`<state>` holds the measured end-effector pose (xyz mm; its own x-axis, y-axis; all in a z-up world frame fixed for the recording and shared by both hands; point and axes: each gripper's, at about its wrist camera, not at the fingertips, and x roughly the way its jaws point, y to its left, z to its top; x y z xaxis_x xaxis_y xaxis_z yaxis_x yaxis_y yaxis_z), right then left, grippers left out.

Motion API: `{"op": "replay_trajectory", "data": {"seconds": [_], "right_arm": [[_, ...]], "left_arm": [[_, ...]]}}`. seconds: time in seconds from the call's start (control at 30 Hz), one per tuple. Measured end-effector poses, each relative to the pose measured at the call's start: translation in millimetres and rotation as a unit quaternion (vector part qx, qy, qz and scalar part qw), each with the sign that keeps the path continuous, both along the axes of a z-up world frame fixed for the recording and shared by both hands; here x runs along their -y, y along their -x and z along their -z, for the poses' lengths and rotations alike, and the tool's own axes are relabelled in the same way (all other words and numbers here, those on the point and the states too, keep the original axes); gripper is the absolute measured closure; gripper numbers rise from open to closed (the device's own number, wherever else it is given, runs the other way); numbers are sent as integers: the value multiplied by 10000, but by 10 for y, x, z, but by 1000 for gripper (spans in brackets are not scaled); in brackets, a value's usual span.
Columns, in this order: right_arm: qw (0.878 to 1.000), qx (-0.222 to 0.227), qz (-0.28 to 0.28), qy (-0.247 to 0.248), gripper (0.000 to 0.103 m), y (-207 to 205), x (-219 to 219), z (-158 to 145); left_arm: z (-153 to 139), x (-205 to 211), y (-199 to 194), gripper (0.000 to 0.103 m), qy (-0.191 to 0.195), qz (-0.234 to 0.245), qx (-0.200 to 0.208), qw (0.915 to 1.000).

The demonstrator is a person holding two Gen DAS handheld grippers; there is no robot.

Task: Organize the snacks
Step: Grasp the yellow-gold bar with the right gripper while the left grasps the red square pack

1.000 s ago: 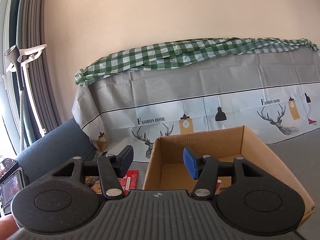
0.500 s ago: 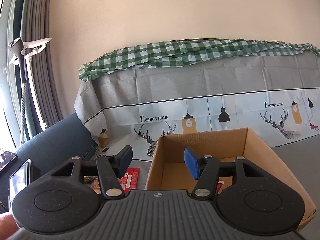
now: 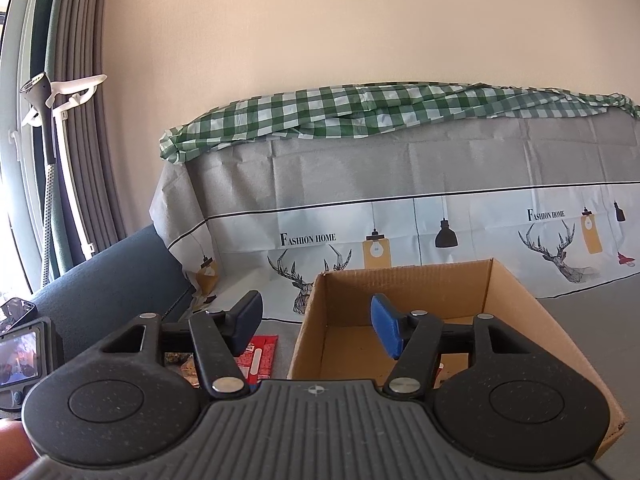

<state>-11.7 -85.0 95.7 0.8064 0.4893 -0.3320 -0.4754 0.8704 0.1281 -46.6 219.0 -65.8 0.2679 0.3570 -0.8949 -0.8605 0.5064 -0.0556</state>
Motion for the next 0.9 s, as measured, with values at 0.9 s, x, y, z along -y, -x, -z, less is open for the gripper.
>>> {"op": "replay_trajectory", "data": {"seconds": [0.9], "right_arm": [[9675,-129,-1930,1630,64,407,-1399,585]], "left_arm": [[55,-402,-534,56,661,1845,51,9806]]}}
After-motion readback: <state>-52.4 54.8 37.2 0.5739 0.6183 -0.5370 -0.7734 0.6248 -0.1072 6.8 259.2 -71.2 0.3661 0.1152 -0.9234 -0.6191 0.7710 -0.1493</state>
